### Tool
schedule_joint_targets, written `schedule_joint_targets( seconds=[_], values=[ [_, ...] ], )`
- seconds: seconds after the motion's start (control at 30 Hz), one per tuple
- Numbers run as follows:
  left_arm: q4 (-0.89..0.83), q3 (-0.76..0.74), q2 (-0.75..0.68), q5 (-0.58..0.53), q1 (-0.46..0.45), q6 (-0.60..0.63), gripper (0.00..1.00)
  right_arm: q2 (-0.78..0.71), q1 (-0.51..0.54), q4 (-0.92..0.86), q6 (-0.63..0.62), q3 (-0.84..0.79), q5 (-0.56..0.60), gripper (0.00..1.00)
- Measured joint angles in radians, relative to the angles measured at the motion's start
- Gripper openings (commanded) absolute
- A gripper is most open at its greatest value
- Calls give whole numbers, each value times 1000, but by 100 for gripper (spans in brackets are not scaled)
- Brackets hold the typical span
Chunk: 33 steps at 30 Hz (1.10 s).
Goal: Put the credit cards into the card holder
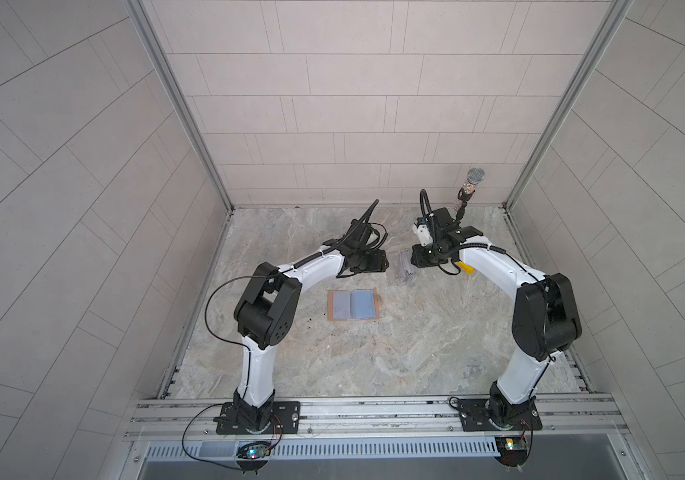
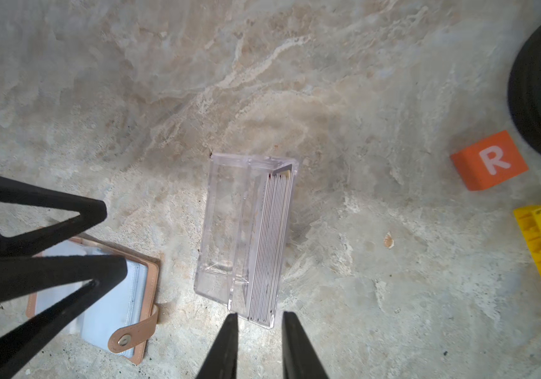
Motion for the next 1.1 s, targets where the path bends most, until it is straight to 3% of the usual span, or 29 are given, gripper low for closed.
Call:
schedule_joint_targets(
  seconds=[0.2,0.5,1.1],
  values=[
    [-45,102,76,6,0,-2,68,74,-6,-40,-22,73,0,40],
    [-80,193,188,45,0,-8,67,148,-15,-76,-34,152,-27,40],
    [-116,272,274,84,1,-21,62,224,-28,-102,-37,203,-48,38]
  ],
)
